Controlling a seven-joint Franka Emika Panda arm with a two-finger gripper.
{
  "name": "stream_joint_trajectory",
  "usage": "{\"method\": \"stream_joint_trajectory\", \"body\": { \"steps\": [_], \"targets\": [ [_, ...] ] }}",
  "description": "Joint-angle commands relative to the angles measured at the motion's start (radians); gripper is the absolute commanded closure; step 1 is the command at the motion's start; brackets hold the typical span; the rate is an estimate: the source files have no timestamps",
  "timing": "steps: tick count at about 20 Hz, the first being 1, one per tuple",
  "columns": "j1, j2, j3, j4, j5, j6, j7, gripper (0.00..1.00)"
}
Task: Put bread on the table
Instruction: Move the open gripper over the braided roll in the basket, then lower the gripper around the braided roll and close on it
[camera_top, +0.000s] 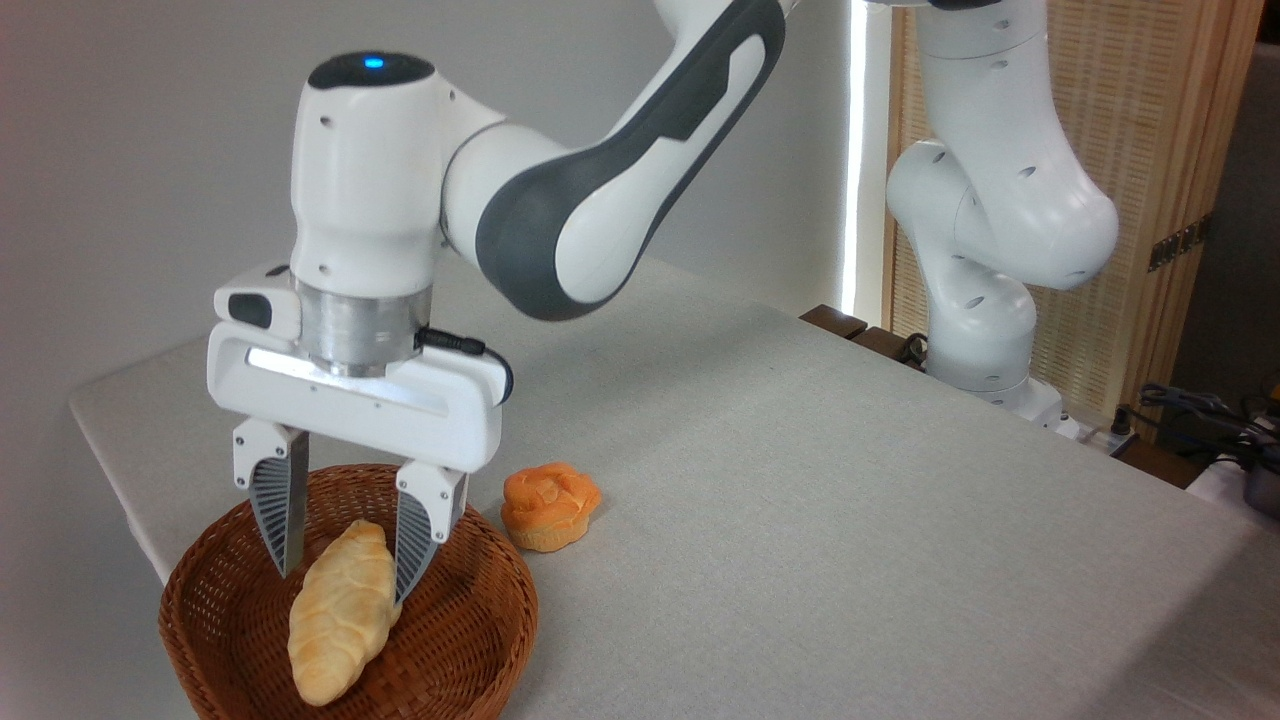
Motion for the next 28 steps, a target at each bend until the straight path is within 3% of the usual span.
{"method": "stream_joint_trajectory", "body": {
  "steps": [1, 18, 19, 22, 28],
  "targets": [
    [-0.004, 0.032, -0.014, 0.009, 0.003, 0.023, -0.009, 0.0],
    [-0.004, 0.071, -0.035, 0.02, 0.017, 0.089, -0.003, 0.0],
    [-0.004, 0.074, -0.037, 0.02, 0.03, 0.089, -0.001, 0.0],
    [-0.006, 0.092, -0.056, 0.02, 0.138, 0.087, -0.013, 0.0],
    [-0.006, 0.095, -0.058, 0.018, 0.149, 0.086, -0.004, 0.0]
  ]
}}
